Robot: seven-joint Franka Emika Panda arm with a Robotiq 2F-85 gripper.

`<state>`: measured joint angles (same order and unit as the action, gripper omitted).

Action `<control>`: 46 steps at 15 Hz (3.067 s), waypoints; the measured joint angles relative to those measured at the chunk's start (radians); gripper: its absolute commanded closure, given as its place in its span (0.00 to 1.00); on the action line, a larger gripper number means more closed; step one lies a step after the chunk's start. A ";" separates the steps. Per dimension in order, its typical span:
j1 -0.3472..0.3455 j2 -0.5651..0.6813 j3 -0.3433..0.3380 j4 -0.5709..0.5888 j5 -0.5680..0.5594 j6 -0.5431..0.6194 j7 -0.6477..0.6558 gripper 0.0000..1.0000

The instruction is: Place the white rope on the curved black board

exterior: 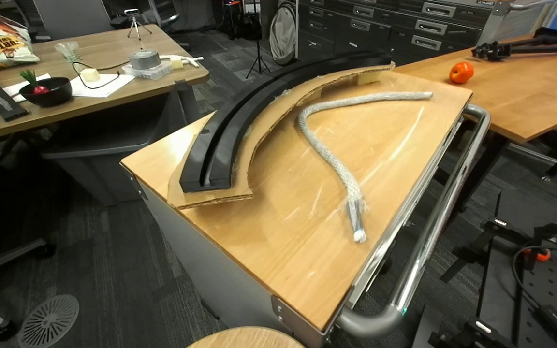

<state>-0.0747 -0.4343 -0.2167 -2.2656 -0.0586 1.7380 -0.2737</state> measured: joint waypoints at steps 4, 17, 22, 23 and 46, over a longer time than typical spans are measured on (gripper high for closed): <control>0.000 0.000 0.000 0.000 0.000 0.000 0.000 0.00; 0.000 0.000 0.000 0.000 0.000 0.000 0.000 0.00; 0.018 0.002 0.048 0.043 -0.086 -0.065 -0.081 0.00; 0.038 -0.003 0.077 0.079 -0.088 -0.107 -0.089 0.00; 0.259 0.124 0.241 0.401 -0.061 -0.145 -0.614 0.00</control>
<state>0.1839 -0.3104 0.0242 -1.8641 -0.1194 1.5934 -0.8872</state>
